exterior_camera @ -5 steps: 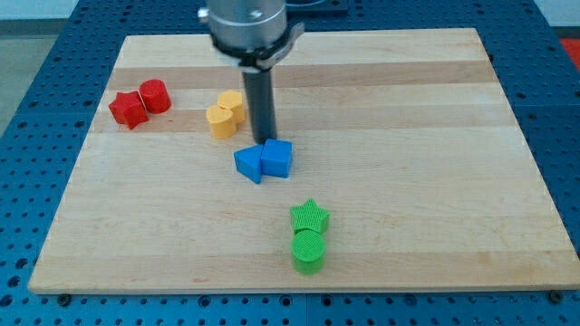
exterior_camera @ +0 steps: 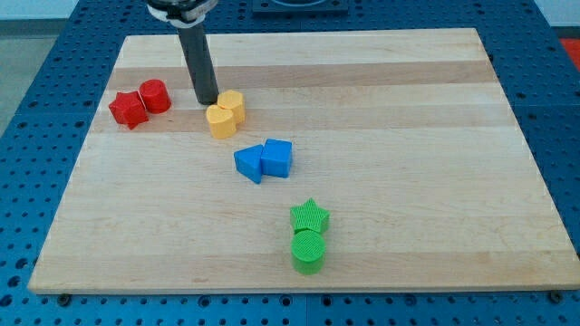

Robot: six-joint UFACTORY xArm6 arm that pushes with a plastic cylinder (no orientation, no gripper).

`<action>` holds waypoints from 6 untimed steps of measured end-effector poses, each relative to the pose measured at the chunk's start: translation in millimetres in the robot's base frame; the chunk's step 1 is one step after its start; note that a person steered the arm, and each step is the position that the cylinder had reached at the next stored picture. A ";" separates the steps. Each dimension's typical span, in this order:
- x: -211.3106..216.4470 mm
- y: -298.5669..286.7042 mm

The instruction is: Separate the yellow blocks

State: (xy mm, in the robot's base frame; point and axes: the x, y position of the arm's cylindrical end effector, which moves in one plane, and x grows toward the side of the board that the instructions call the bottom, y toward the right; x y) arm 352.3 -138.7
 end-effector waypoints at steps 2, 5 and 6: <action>17.1 22.5; -34.6 32.0; -26.4 45.5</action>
